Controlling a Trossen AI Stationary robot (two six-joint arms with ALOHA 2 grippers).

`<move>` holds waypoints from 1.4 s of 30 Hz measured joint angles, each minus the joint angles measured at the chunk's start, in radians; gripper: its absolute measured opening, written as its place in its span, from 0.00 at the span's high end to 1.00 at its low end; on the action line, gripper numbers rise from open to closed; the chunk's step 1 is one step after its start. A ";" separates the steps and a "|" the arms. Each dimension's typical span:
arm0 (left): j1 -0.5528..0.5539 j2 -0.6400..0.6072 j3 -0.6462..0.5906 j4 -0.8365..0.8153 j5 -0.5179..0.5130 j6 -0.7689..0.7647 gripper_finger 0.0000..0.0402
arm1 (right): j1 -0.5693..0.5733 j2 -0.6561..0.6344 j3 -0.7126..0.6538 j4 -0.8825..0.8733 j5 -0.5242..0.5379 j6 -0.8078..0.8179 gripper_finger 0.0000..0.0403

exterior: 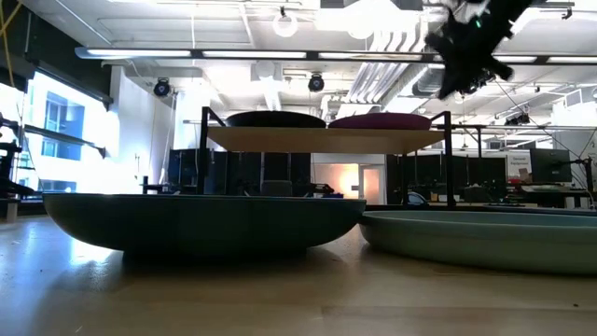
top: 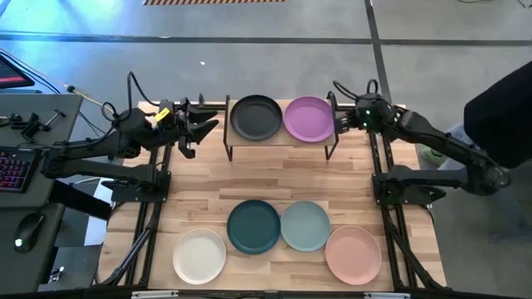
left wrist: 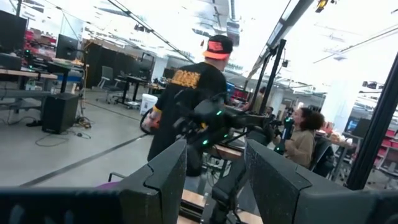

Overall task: Place and stack plates onto a shelf
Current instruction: Adjust the shelf

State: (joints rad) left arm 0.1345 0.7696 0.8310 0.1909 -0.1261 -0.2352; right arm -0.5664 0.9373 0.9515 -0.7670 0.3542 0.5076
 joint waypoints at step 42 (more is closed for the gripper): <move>0.001 0.000 0.000 -0.002 -0.042 -0.024 0.62 | -0.317 0.130 -0.149 0.300 -0.537 -0.011 1.00</move>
State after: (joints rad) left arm 0.1352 0.7700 0.8310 0.1886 -0.1680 -0.2588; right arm -0.8833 1.0672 0.8021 -0.4667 -0.1829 0.4965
